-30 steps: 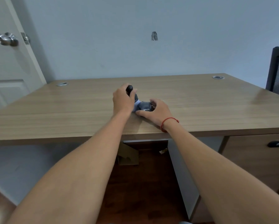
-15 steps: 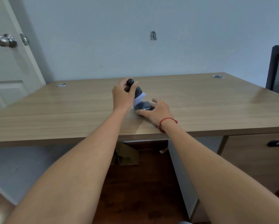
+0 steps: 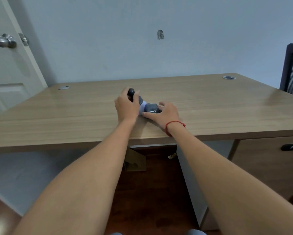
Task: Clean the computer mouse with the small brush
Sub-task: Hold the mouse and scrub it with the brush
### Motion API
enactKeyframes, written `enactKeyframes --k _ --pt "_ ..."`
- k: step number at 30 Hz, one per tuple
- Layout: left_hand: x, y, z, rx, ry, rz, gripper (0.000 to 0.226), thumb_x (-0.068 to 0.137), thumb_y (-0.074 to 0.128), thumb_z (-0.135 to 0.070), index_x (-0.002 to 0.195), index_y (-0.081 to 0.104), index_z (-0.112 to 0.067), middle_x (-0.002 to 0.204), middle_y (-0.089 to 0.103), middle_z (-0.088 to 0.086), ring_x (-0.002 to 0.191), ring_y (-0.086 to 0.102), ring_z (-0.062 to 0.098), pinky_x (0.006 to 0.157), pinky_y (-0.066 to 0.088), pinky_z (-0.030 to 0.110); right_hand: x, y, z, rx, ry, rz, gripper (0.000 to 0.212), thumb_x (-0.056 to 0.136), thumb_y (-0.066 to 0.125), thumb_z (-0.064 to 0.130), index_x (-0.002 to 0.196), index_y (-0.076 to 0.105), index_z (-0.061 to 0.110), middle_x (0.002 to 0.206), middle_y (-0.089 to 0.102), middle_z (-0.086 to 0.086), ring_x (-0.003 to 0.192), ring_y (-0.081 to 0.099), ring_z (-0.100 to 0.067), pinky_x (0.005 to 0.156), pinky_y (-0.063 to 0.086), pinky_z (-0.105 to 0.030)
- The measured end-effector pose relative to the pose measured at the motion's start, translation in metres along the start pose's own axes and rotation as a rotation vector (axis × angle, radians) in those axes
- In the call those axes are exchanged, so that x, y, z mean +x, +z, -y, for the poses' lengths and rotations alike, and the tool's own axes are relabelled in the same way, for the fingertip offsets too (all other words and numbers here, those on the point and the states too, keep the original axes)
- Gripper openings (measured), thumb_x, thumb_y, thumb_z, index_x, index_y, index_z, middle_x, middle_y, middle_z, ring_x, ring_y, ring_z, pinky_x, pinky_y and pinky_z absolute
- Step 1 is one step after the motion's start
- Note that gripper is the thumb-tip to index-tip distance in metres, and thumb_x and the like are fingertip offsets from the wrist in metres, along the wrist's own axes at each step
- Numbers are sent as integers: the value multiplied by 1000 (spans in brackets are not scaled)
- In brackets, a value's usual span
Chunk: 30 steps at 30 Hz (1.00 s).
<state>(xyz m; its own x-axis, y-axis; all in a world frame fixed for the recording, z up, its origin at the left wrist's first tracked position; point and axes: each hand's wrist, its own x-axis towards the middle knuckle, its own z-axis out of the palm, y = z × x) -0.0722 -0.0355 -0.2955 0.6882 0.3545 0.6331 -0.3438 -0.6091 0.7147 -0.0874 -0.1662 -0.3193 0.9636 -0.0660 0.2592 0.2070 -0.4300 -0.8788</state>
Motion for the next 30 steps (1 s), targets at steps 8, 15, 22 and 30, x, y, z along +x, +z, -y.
enactKeyframes --k 8,15,22,30 --pt "-9 3 -5 -202 -98 -139 19 87 64 -24 84 61 -5 75 64 6 71 61 22 68 49 29 3 1 1 -74 -6 -3 47 62 86 46 89 60 17 81 59 5 72 54 -13 60 45 -26" --pt "-8 2 0 -162 -144 -213 17 89 61 -22 90 61 -5 78 60 3 77 60 25 70 44 26 0 1 0 -59 -3 3 51 63 86 45 93 53 19 88 59 6 84 60 -13 74 52 -26" --pt "-8 1 8 1 -117 -97 15 89 58 -18 79 53 -8 79 62 11 76 52 28 66 37 29 0 1 3 -83 6 43 47 66 75 46 102 65 17 95 67 -1 86 65 -21 66 50 -29" --pt "8 8 -4 -93 13 48 11 87 61 -17 84 61 -7 81 67 13 81 62 31 75 49 35 7 0 -1 -176 -15 59 58 71 75 37 121 59 13 121 61 -10 106 60 -27 90 51 -36"
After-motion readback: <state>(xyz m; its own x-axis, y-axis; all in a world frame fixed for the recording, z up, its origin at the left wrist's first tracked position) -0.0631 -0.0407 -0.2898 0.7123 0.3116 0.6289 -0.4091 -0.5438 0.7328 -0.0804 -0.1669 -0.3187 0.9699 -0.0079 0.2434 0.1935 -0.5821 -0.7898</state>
